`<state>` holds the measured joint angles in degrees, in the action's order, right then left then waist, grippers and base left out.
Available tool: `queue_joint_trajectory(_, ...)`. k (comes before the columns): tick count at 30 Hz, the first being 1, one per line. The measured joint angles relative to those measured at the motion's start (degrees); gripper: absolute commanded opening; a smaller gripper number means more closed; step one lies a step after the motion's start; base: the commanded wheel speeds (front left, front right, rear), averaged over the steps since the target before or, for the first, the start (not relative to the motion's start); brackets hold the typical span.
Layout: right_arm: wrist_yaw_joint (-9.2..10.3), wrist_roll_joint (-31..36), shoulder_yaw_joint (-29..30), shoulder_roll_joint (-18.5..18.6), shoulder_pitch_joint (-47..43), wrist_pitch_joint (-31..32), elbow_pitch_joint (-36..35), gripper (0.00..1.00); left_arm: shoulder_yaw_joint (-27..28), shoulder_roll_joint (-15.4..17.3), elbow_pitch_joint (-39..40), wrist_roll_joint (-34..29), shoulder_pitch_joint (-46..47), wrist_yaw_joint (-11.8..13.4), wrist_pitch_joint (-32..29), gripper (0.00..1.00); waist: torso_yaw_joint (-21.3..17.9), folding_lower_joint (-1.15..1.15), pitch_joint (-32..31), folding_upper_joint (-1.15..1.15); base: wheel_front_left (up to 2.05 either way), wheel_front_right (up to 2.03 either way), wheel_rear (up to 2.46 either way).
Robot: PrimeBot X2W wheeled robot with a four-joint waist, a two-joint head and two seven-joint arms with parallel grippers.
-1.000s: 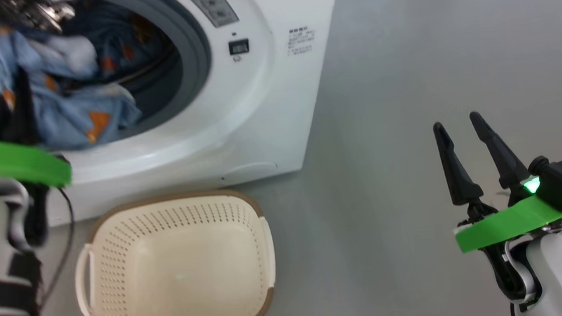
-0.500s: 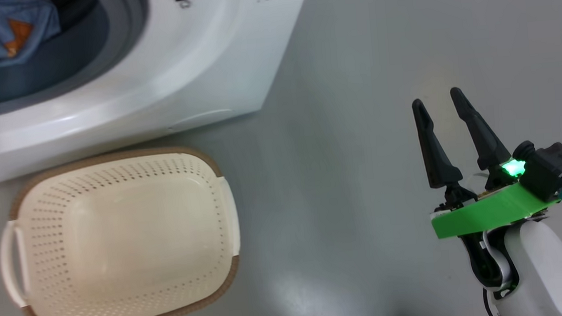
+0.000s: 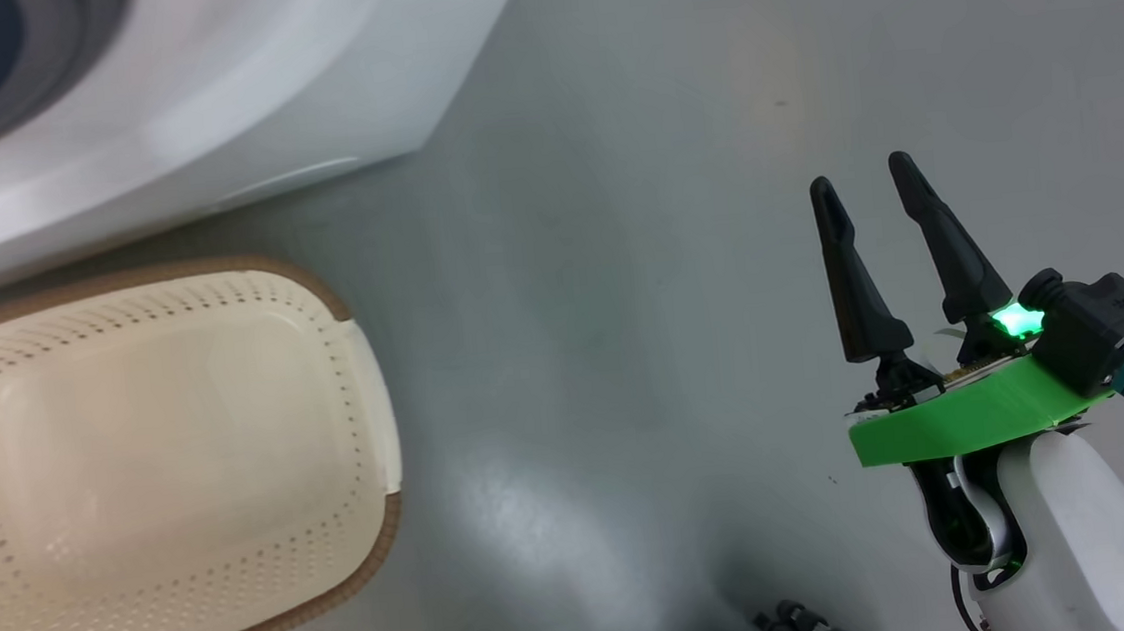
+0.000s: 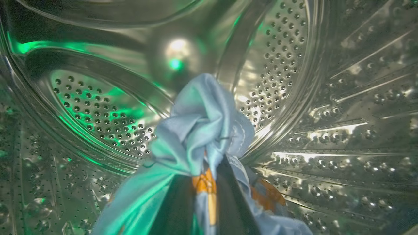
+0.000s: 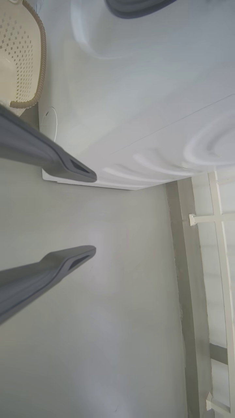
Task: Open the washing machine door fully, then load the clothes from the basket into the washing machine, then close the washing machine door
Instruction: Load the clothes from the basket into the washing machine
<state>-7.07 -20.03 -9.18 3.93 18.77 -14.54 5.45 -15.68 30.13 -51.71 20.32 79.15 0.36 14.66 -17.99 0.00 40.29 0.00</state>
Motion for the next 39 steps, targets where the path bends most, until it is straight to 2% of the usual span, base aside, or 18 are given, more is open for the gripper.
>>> queue_joint_trajectory(1,0.0,0.0,-0.07,-0.08,0.02,0.0,-0.05,1.0,0.58,0.37,0.16,-0.52,0.55,1.0,0.04,0.0,-0.36,0.0,0.38,0.0,0.0,0.0,0.0)
queue_joint_trajectory(2,0.0,0.0,-0.05,-0.09,0.02,0.0,-0.07,1.0,1.19,0.58,0.01,-0.98,0.78,1.91,0.04,0.27,-0.71,0.0,0.72,0.0,0.0,0.0,0.0)
queue_joint_trajectory(3,0.0,0.0,-0.08,-0.14,0.02,0.0,-0.14,1.0,1.55,0.85,-0.76,-1.24,0.91,2.57,0.05,0.92,-1.03,0.0,0.98,0.0,0.0,0.0,0.0)
queue_joint_trajectory(4,0.0,0.01,-0.08,-0.19,0.02,0.0,-0.15,1.0,1.71,0.89,-2.72,-1.25,1.24,2.82,0.03,1.0,-1.34,0.0,1.19,0.0,0.0,0.0,0.0)
queue_joint_trajectory(8,0.0,0.32,-0.13,-0.31,0.02,0.0,-0.05,1.0,1.43,0.25,-9.75,-1.31,2.74,3.48,-1.27,1.0,-1.98,0.0,1.51,0.0,0.0,0.0,0.0)
queue_joint_trajectory(13,0.0,0.42,-0.71,-0.41,0.02,0.0,0.52,1.0,0.08,-1.2,-16.0,-1.32,4.02,1.85,-5.41,1.0,-1.9,0.0,0.15,0.0,0.0,0.0,0.0)
queue_joint_trajectory(20,0.0,0.41,-1.38,-0.32,0.16,0.0,1.11,1.0,-0.65,-3.09,-19.27,-1.05,4.02,-0.88,-5.92,1.0,-1.31,-0.01,-2.24,0.0,0.0,0.0,0.0)
queue_joint_trajectory(25,0.0,0.37,-1.57,-0.27,1.05,-0.01,1.72,1.0,-0.99,-4.17,-19.84,-0.73,3.05,-1.86,-2.85,1.0,-0.65,-0.01,-3.94,0.0,0.0,0.0,0.0)
queue_joint_trajectory(31,0.0,0.04,-1.25,0.64,1.07,0.0,2.01,1.0,-0.81,-6.53,-16.5,0.41,-5.06,-2.85,-0.29,1.0,0.52,-0.01,-7.19,0.0,0.0,0.0,0.0)
queue_joint_trajectory(39,0.0,-0.86,-1.1,2.41,1.03,-0.01,2.9,1.0,1.69,-8.71,-1.3,0.46,-18.02,-2.24,-0.01,1.0,2.9,-0.01,-11.66,0.0,0.0,0.0,0.0)
